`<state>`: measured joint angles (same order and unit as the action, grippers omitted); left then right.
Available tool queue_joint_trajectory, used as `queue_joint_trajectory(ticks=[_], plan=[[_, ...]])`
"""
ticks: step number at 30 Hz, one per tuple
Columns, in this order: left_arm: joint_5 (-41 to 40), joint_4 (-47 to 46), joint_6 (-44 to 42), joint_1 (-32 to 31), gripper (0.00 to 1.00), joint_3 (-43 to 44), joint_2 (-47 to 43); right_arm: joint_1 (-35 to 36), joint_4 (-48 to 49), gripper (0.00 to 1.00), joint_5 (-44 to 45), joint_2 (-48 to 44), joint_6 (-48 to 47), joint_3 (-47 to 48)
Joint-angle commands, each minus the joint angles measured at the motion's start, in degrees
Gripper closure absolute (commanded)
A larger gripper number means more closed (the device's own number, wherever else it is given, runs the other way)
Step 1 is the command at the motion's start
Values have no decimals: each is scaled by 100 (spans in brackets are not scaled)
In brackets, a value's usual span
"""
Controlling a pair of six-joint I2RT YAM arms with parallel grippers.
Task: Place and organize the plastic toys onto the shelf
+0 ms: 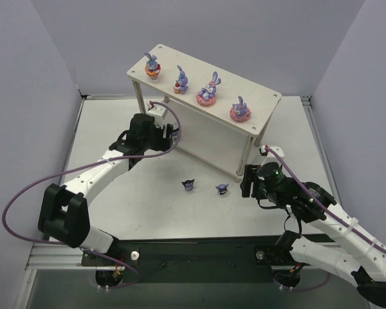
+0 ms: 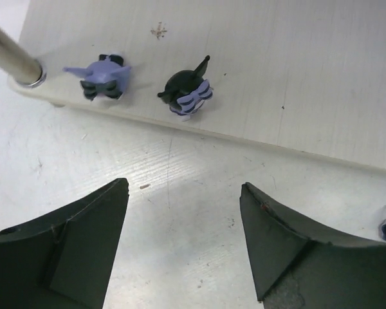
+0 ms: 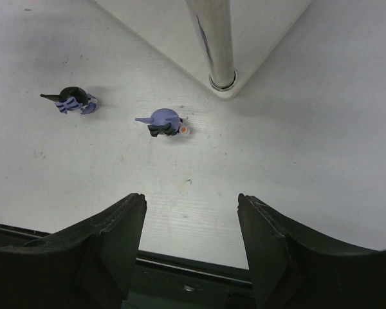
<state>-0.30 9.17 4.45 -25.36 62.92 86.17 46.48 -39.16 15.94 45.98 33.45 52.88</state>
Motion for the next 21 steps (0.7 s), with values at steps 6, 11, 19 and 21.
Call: queue_joint_trajectory(ticks=[6, 11, 19, 21], plan=[[-463, -222, 2534, 181, 66, -683, -453, -25, 145, 40, -83, 34, 30, -59], [28, -705, 3562, 181, 100, -842, -75, -34, 154, 40, -74, 8, 12, -111], [232, -2664, 5284, 190, 100, -1413, 479, -34, 154, 40, -39, -80, 56, -155], [109, -2902, 5399, 190, 100, -1396, 585, -25, 154, 40, -39, -98, 56, -164]])
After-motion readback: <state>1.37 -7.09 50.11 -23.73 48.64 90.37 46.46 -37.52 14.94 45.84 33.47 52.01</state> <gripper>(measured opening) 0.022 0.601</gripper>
